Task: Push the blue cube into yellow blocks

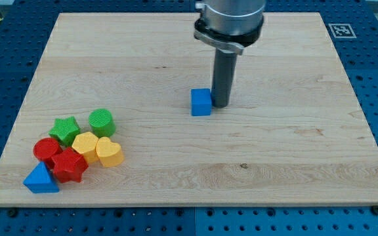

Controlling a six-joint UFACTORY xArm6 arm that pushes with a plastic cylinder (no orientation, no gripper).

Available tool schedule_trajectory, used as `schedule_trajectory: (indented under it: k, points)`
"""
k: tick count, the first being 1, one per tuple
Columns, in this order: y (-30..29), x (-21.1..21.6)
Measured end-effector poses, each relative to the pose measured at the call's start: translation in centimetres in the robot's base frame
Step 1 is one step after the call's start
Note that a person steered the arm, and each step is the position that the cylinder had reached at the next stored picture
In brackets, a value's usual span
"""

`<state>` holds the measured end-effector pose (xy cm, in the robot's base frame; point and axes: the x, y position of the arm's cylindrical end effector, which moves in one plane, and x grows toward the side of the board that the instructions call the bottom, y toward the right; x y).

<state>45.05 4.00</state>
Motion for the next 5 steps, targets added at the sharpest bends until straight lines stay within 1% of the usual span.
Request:
schedule_trajectory:
  k: [2,5]
  points:
    - [-5.1,0.0]
    - [-11.1,0.4]
